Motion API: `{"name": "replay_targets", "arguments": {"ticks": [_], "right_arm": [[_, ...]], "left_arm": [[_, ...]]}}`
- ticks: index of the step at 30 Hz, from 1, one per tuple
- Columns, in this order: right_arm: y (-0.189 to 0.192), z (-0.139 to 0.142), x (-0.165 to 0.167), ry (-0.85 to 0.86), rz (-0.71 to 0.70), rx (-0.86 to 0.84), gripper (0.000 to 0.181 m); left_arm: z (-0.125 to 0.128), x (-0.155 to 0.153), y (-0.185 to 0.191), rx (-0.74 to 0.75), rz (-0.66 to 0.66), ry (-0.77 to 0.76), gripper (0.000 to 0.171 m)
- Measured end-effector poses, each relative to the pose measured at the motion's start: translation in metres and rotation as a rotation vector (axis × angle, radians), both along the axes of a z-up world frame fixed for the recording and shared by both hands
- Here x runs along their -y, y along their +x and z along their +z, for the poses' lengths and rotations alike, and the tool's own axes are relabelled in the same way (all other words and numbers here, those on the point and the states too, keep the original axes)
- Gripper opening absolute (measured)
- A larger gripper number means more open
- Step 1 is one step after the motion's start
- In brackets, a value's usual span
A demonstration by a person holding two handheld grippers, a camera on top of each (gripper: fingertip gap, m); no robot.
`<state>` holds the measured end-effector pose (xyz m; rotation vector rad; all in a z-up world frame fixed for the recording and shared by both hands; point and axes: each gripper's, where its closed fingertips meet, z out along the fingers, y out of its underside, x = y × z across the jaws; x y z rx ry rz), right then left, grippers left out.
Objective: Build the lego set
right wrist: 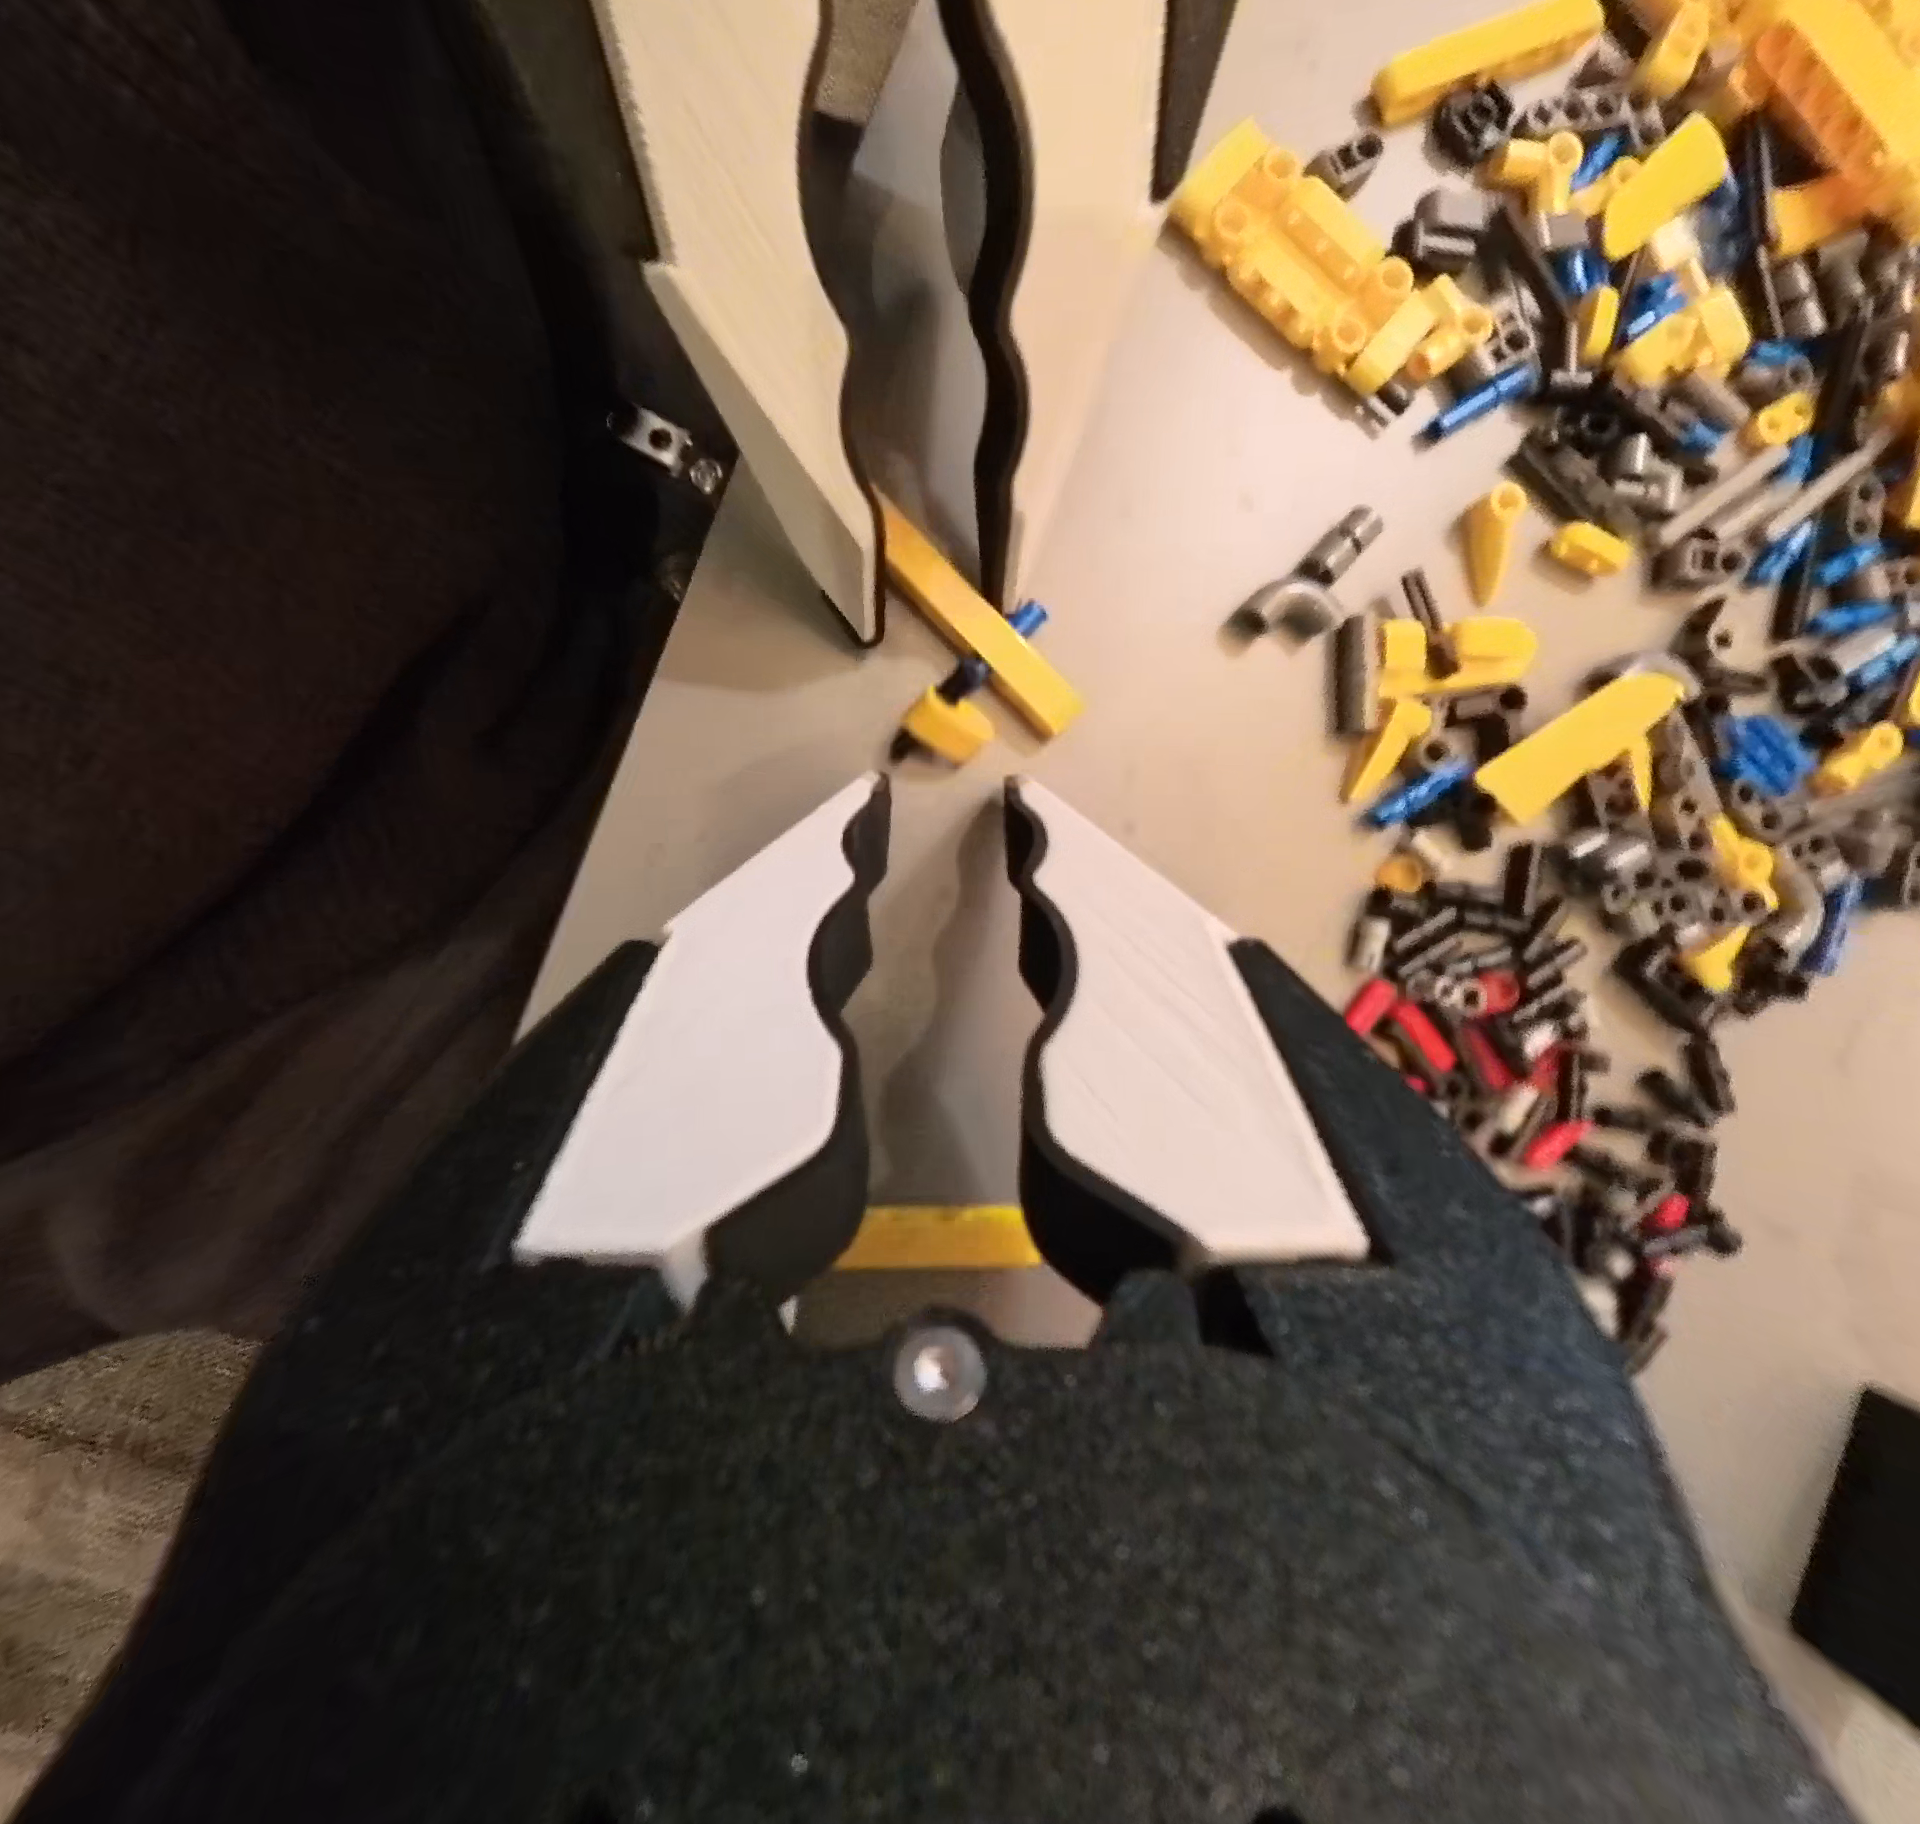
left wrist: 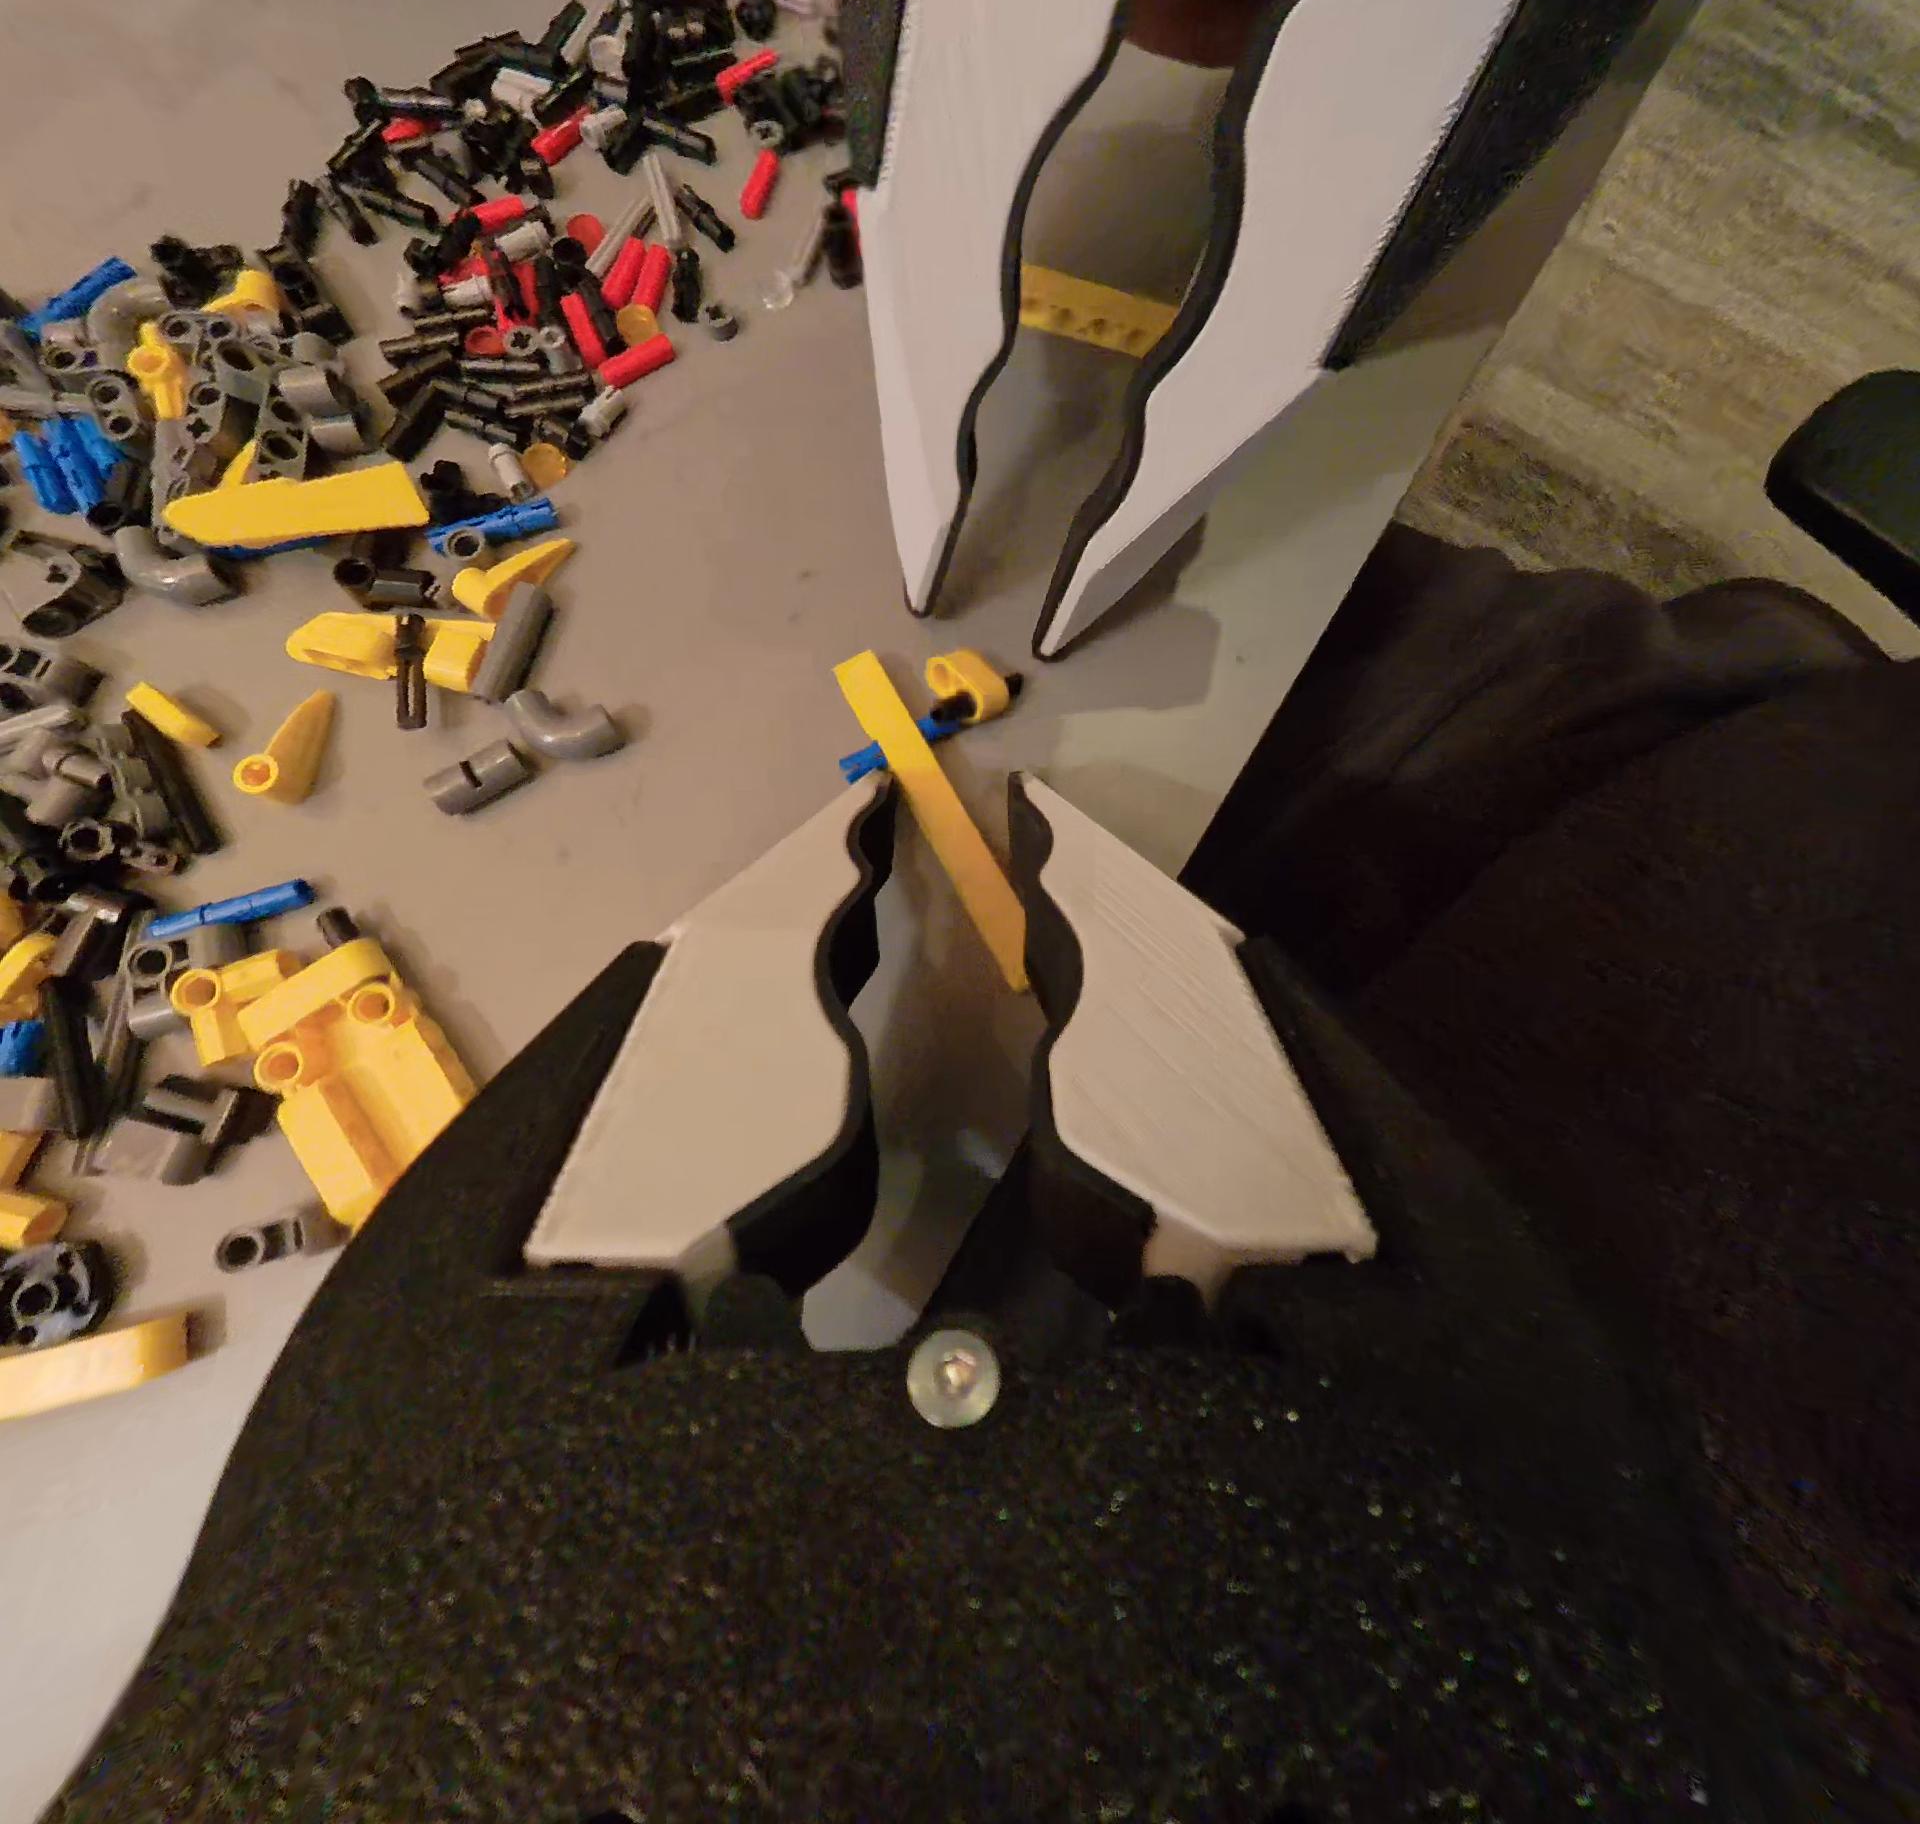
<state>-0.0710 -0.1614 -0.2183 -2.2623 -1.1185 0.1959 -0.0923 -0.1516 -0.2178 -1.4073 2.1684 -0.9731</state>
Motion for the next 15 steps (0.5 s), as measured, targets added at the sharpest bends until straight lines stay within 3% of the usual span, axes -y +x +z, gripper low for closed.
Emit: {"name": "replay_targets", "arguments": {"ticks": [7, 12, 15], "right_arm": [[0.01, 0.0, 0.028, -0.003, -0.218, 0.046, 0.018], [0.001, 0.0, 0.041, 0.007, -0.29, -0.001, 0.018], [-0.002, 0.0, 0.042, 0.027, -0.306, -0.019, 0.018]], "left_arm": [[0.001, 0.014, 0.01, -0.055, -0.113, -0.077, 0.02], [0.001, 0.024, 0.015, -0.056, -0.247, -0.057, 0.022], [0.001, 0.021, 0.015, -0.05, -0.259, -0.032, 0.024]]}}
